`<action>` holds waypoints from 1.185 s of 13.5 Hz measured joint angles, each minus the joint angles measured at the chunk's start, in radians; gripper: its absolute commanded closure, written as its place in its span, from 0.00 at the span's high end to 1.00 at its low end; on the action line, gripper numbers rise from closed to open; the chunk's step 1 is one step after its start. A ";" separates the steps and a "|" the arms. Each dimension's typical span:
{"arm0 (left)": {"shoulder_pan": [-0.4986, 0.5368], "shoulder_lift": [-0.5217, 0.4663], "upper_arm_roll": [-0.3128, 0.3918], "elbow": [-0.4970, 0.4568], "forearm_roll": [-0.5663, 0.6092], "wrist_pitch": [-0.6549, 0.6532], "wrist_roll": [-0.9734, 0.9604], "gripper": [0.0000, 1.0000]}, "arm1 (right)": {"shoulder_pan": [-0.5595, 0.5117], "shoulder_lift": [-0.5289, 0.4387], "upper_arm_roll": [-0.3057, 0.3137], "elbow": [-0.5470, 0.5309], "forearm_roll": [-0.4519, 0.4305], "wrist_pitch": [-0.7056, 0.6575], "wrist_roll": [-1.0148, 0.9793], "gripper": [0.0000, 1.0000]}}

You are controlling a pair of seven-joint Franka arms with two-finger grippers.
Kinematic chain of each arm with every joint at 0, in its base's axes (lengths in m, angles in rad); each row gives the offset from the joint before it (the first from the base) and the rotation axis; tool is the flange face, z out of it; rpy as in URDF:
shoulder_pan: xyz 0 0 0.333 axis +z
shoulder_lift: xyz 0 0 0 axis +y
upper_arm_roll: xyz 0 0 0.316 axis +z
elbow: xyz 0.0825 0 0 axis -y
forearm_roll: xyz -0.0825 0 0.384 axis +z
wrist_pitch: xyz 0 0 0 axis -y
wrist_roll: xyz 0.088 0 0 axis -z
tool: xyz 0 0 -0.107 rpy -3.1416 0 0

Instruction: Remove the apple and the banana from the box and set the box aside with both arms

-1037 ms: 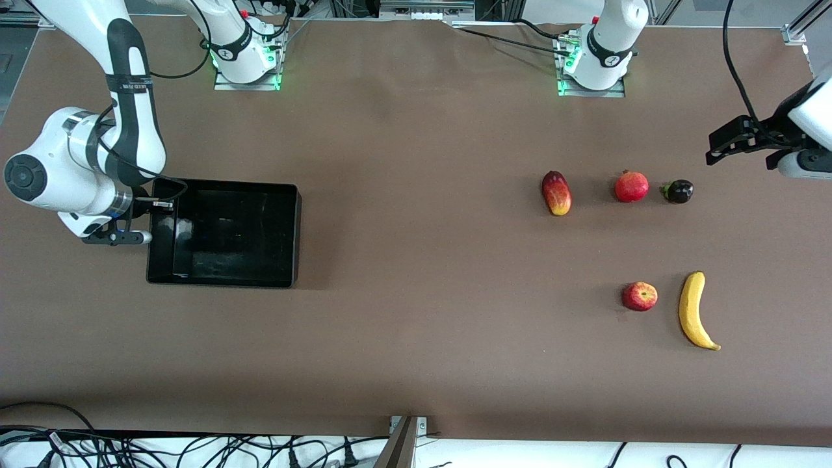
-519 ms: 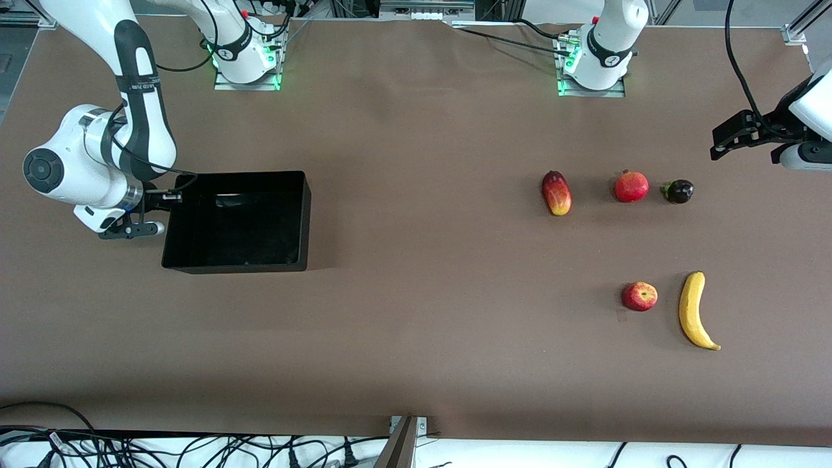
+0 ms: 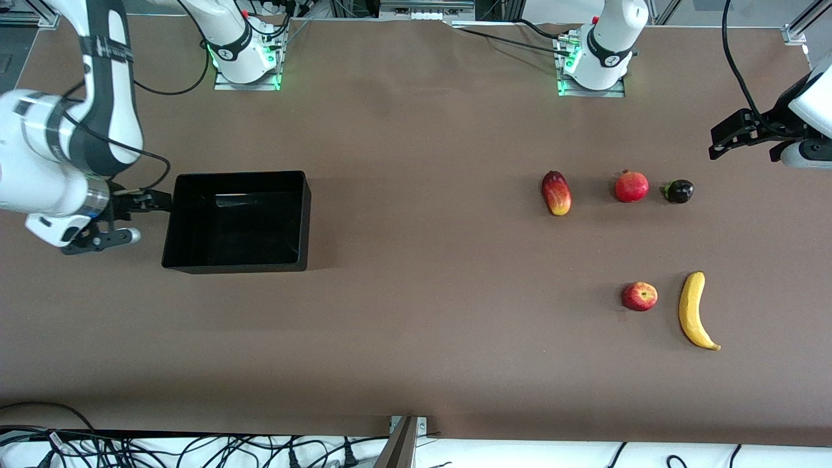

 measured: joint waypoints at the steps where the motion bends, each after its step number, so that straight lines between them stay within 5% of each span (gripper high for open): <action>1: 0.000 0.000 -0.002 0.000 0.000 0.000 -0.002 1.00 | 0.002 -0.002 0.000 0.065 -0.025 -0.060 0.000 1.00; 5: 0.024 0.002 -0.031 0.000 0.000 0.000 -0.005 1.00 | 0.008 -0.002 -0.004 0.221 -0.048 -0.119 0.000 1.00; 8: 0.049 0.003 -0.056 0.000 0.000 0.000 -0.006 1.00 | 0.001 -0.004 -0.063 0.333 -0.053 -0.142 -0.001 1.00; 13: 0.055 0.009 -0.057 0.000 0.000 0.002 -0.006 1.00 | 0.002 -0.009 -0.074 0.389 -0.053 -0.402 0.003 1.00; 16: 0.056 0.018 -0.058 0.000 0.000 0.004 -0.006 1.00 | 0.011 -0.014 -0.084 0.404 -0.053 -0.423 0.004 1.00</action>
